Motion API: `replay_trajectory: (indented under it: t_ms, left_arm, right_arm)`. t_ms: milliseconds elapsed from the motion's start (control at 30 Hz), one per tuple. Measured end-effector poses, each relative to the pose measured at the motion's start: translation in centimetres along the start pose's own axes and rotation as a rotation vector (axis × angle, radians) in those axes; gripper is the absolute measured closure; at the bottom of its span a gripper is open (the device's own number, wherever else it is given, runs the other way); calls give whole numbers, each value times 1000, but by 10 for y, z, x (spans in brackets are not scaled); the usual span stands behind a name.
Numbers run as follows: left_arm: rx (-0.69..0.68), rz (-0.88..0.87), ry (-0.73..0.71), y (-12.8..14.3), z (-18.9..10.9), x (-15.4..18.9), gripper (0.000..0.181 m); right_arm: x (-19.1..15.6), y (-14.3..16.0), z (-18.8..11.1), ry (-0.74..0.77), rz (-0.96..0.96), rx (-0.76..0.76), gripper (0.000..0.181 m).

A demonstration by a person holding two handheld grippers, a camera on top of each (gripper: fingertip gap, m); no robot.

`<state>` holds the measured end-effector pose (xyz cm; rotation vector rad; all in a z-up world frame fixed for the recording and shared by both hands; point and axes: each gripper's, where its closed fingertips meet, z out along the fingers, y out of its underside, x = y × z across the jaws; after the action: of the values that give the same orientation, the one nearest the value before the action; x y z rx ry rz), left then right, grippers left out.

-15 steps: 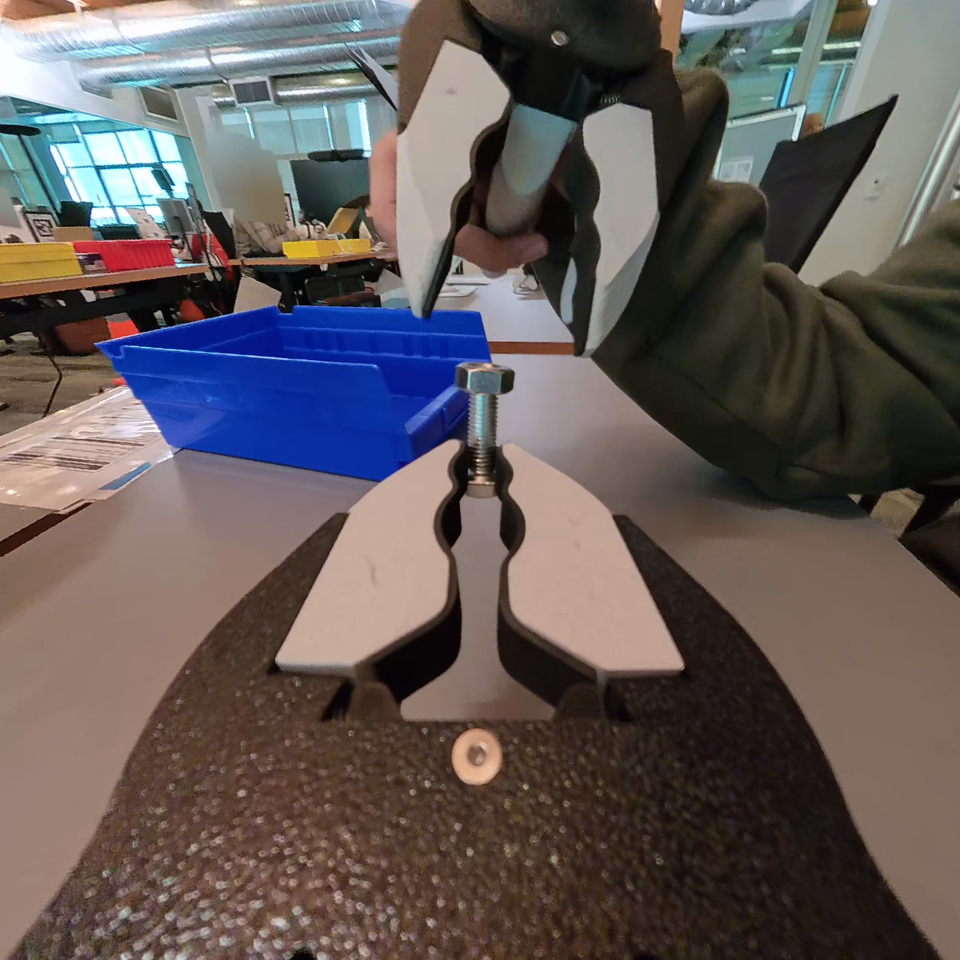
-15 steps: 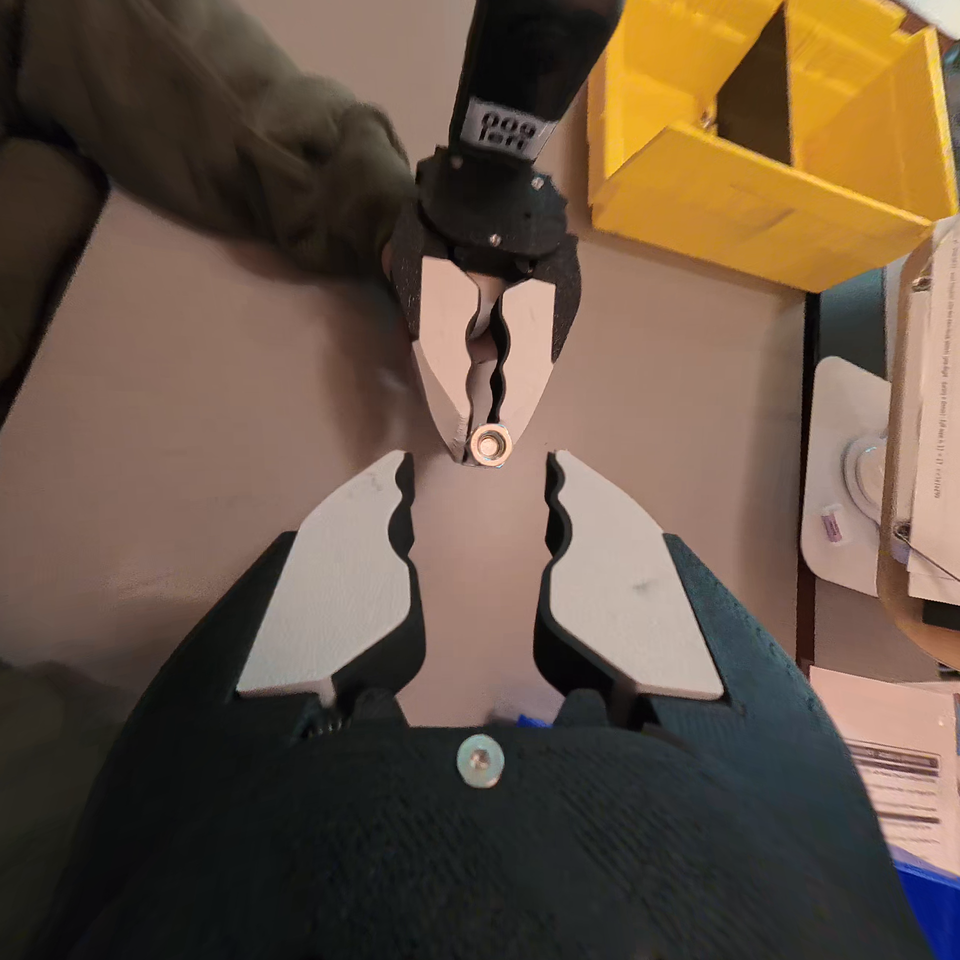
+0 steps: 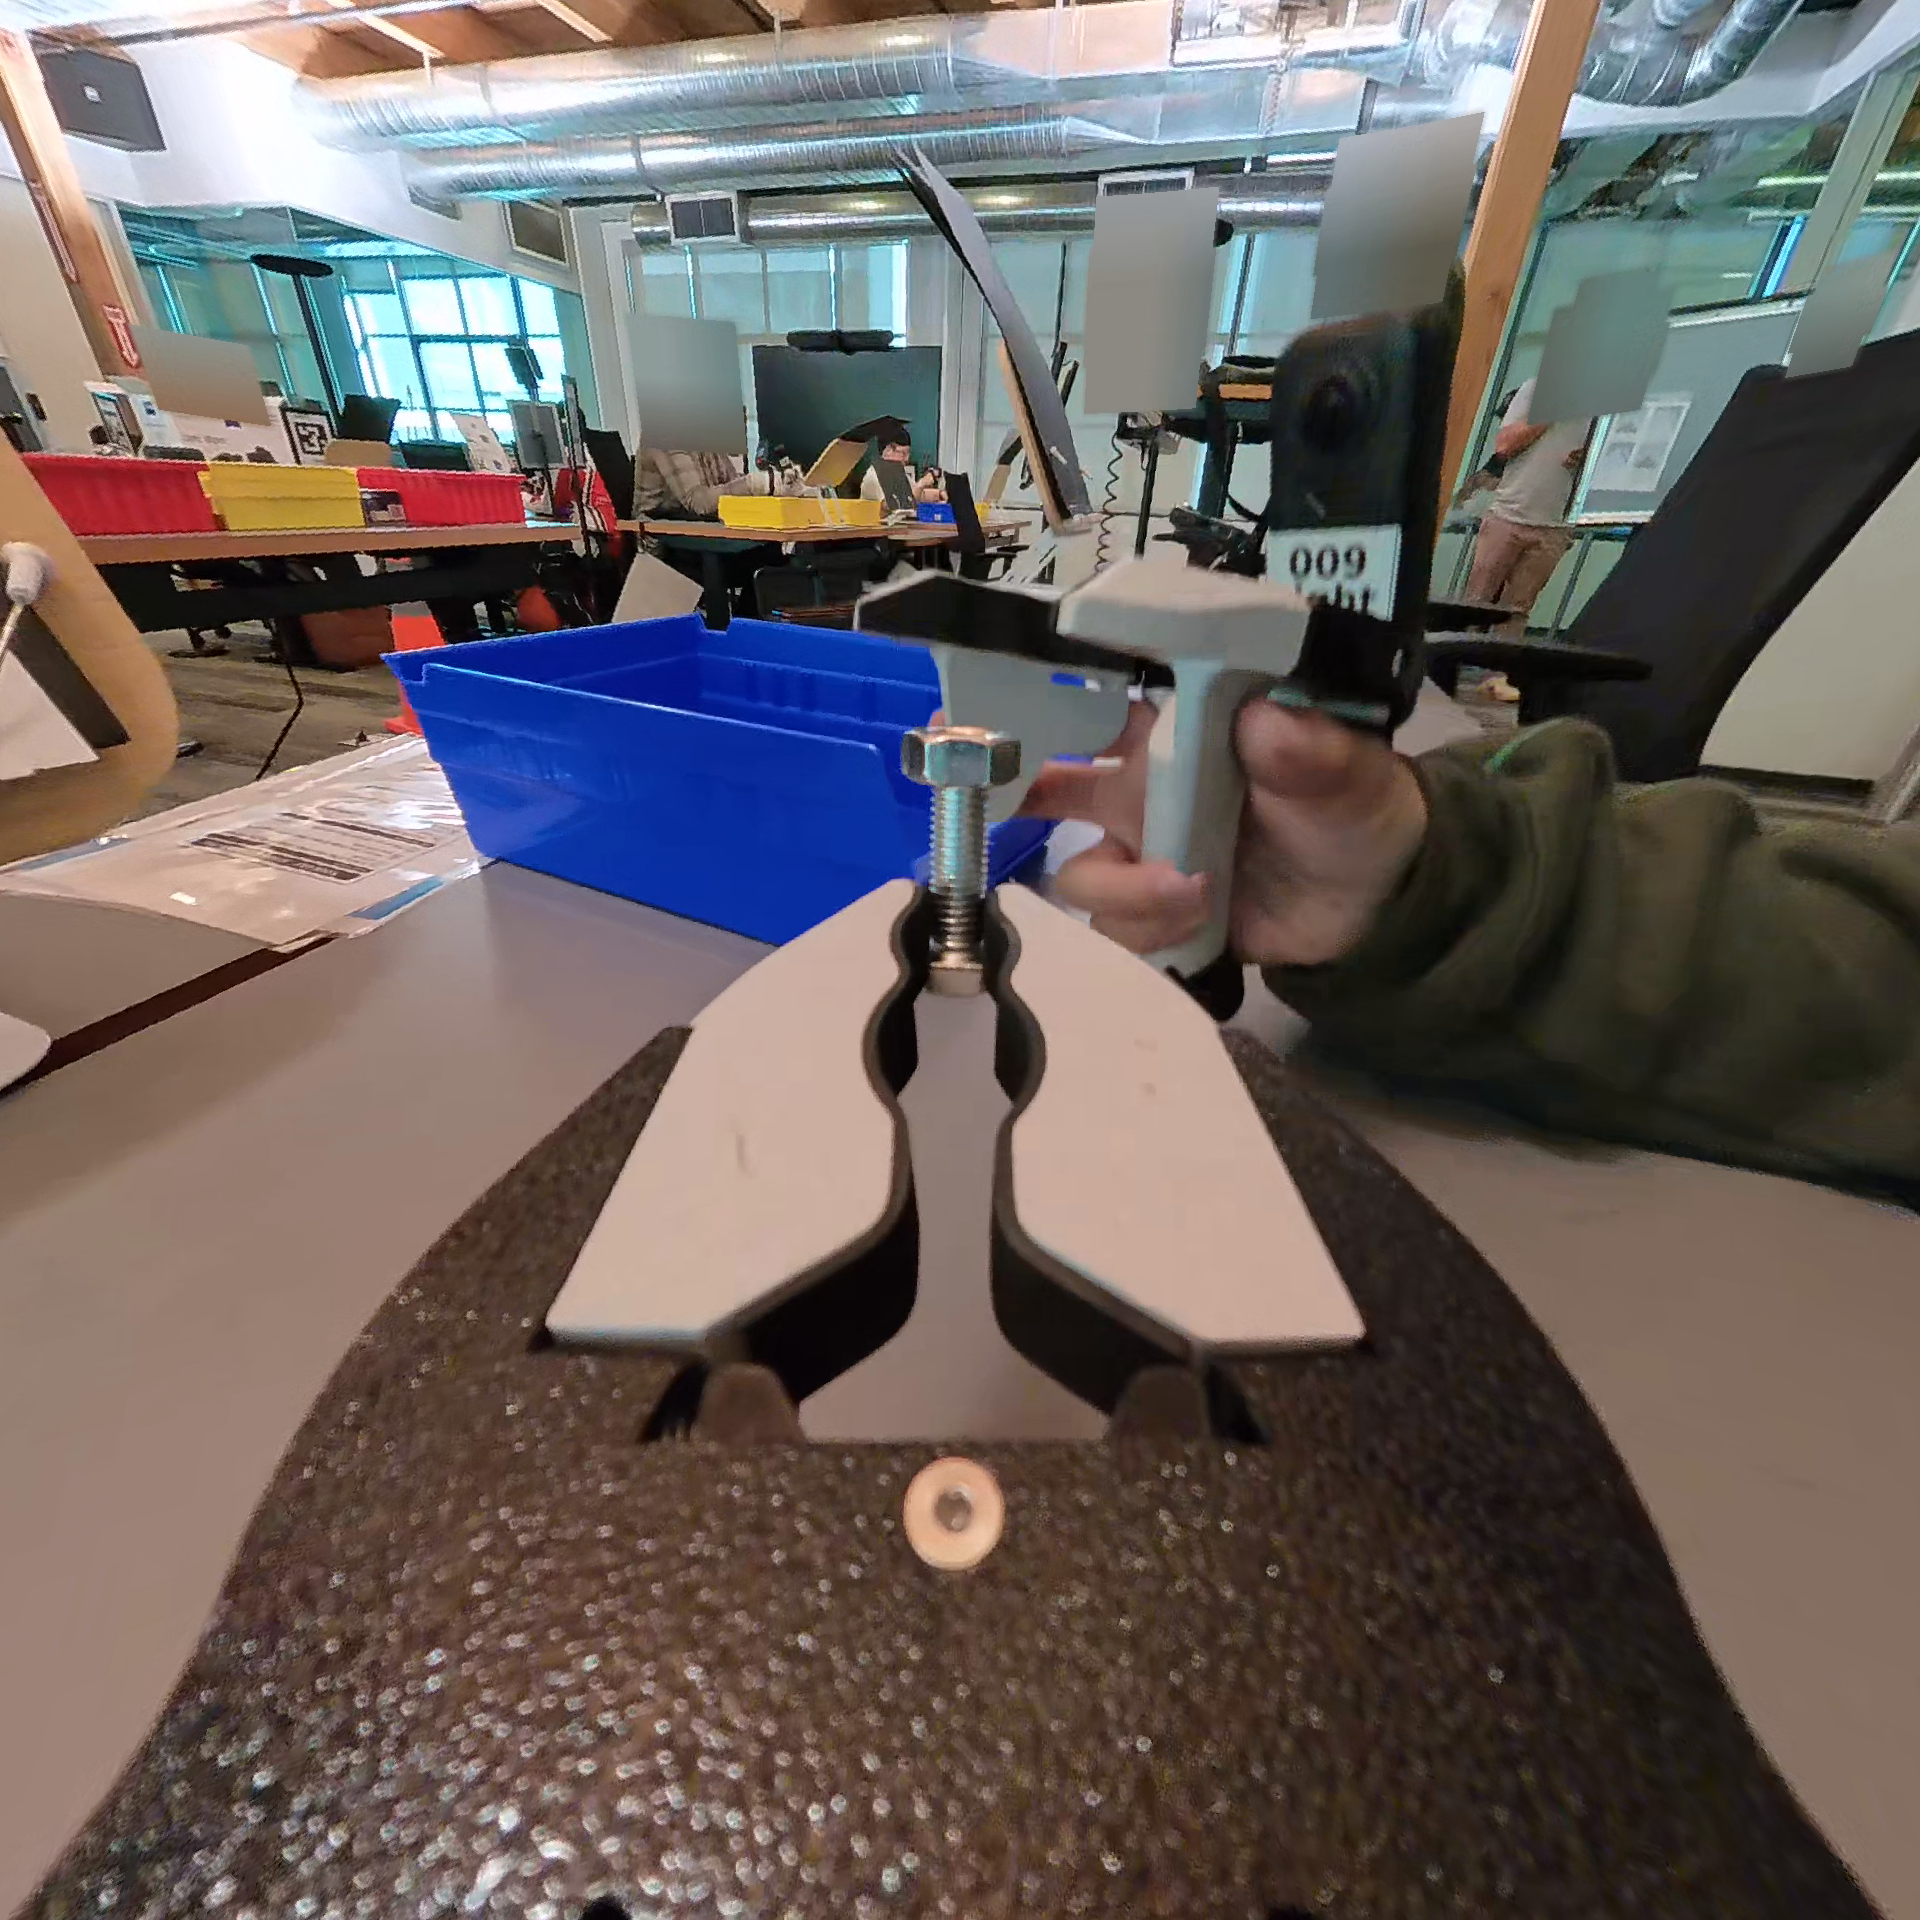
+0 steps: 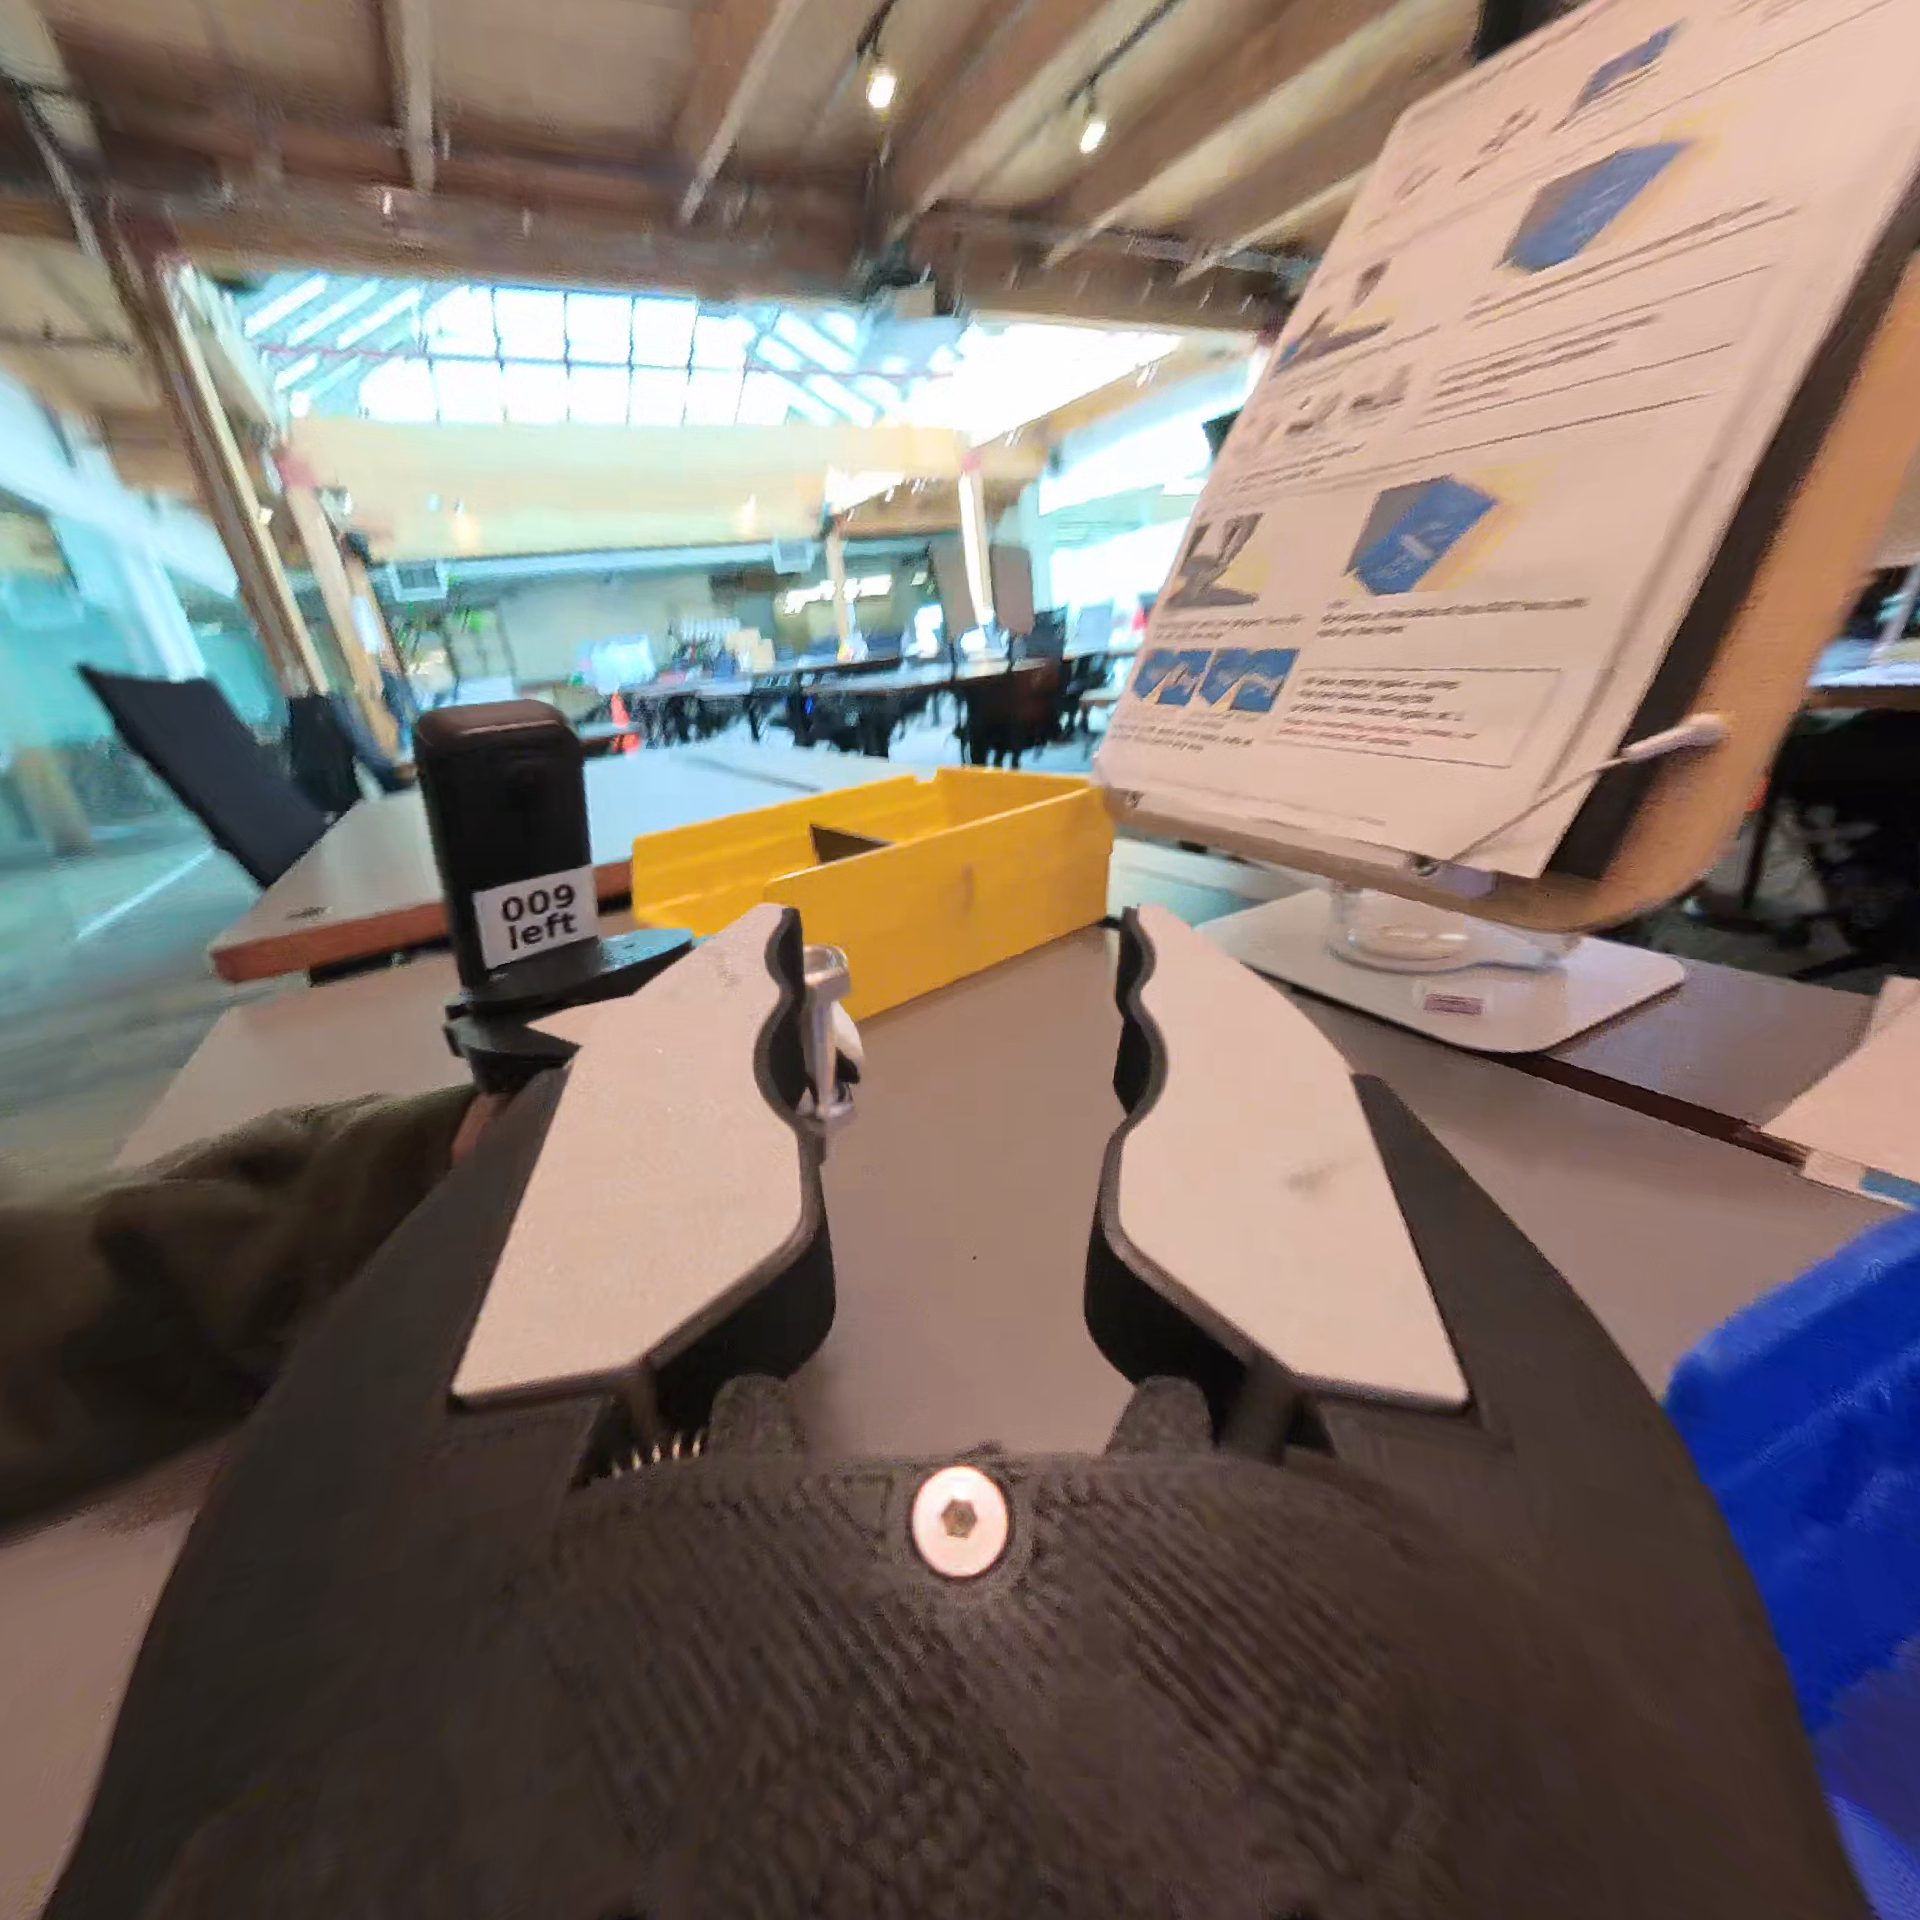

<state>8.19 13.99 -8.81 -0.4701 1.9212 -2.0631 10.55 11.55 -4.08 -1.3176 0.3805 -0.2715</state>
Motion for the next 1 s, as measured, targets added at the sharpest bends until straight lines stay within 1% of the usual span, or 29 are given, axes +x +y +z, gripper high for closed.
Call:
replay_trajectory:
  t_ms: [67, 133, 167, 267, 400, 533, 833, 1000]
  left_arm:
    - [3, -9, -4, -2, 1, 2, 172]
    - [0, -13, -5, -2, 2, 4, 172]
    - [-5, -16, -14, -1, 3, 4, 172]
    - [-26, -23, -28, 0, 3, 2, 172]
    - [-29, -41, -37, 2, 2, -1, 172]
    - [-32, -42, -33, 3, 3, 0, 172]
    - [-25, -2, 8, -1, 4, 9, 172]
    - [-29, -3, -2, 2, 4, 7, 172]
  right_arm:
    - [-2, 1, -4, 12, -6, 38, 123]
    - [-2, 5, -4, 20, -43, 24, 126]
    - [0, 9, -3, 34, -42, 10, 123]
    - [-3, 12, 0, 20, 11, 22, 122]
    - [-4, 17, 2, 14, 35, 17, 120]
    - [-5, 14, 2, 11, 40, 30, 118]
    - [-26, 7, 6, -66, 26, 61, 118]
    - [-34, 15, 9, -114, 34, 18, 123]
